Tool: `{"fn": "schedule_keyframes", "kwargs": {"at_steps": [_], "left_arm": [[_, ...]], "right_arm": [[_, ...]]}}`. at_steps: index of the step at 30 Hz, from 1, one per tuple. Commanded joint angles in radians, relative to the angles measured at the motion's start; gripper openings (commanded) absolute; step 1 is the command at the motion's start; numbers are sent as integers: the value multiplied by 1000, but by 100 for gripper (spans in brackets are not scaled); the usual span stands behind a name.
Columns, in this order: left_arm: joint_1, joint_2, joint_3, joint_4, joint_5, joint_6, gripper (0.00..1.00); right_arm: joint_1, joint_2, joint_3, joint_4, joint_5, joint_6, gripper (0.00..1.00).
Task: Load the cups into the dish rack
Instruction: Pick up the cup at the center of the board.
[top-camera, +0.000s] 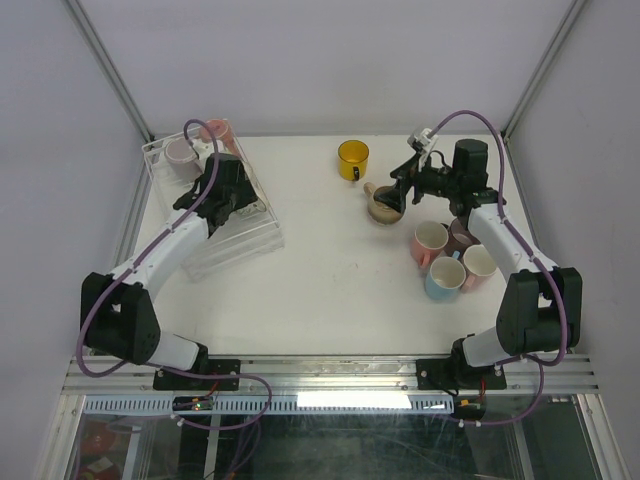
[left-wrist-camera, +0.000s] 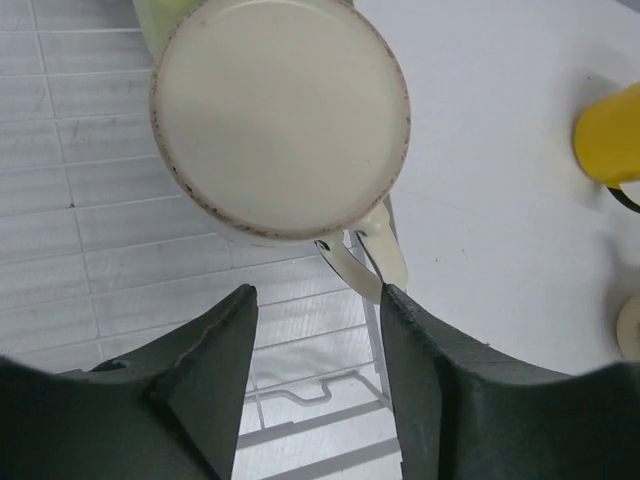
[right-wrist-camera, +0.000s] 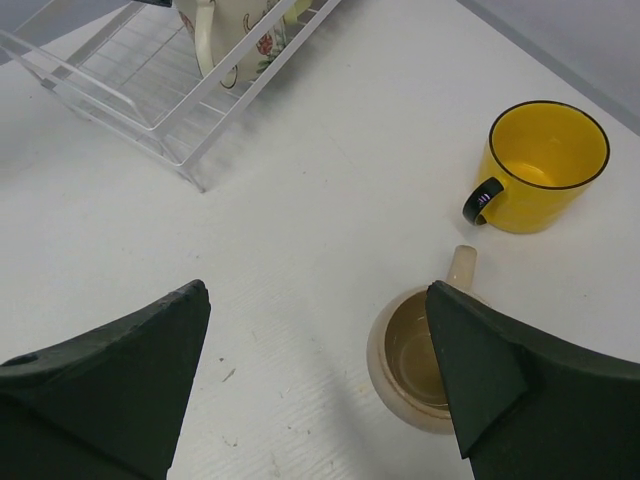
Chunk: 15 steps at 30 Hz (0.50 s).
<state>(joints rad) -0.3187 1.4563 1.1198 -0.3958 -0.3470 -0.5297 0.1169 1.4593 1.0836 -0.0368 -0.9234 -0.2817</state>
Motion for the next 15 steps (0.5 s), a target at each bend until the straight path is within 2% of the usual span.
{"fn": "schedule_keyframes", "kwargs": {"at_steps": [1, 6, 10, 12, 15], "left_arm": [[9, -109, -21, 21, 52, 53, 53], [9, -178, -17, 31, 74, 76, 67], [10, -246, -27, 80, 71, 72, 84], [13, -280, -42, 119, 69, 63, 96], [25, -331, -74, 202, 99, 45, 99]], "right_arm": [[-6, -51, 65, -36, -56, -24, 92], [-6, -51, 98, -116, -82, -62, 92], [-6, -50, 136, -197, -82, -106, 92], [-6, -46, 161, -250, -70, -138, 92], [-6, -33, 211, -344, -40, -193, 92]]}}
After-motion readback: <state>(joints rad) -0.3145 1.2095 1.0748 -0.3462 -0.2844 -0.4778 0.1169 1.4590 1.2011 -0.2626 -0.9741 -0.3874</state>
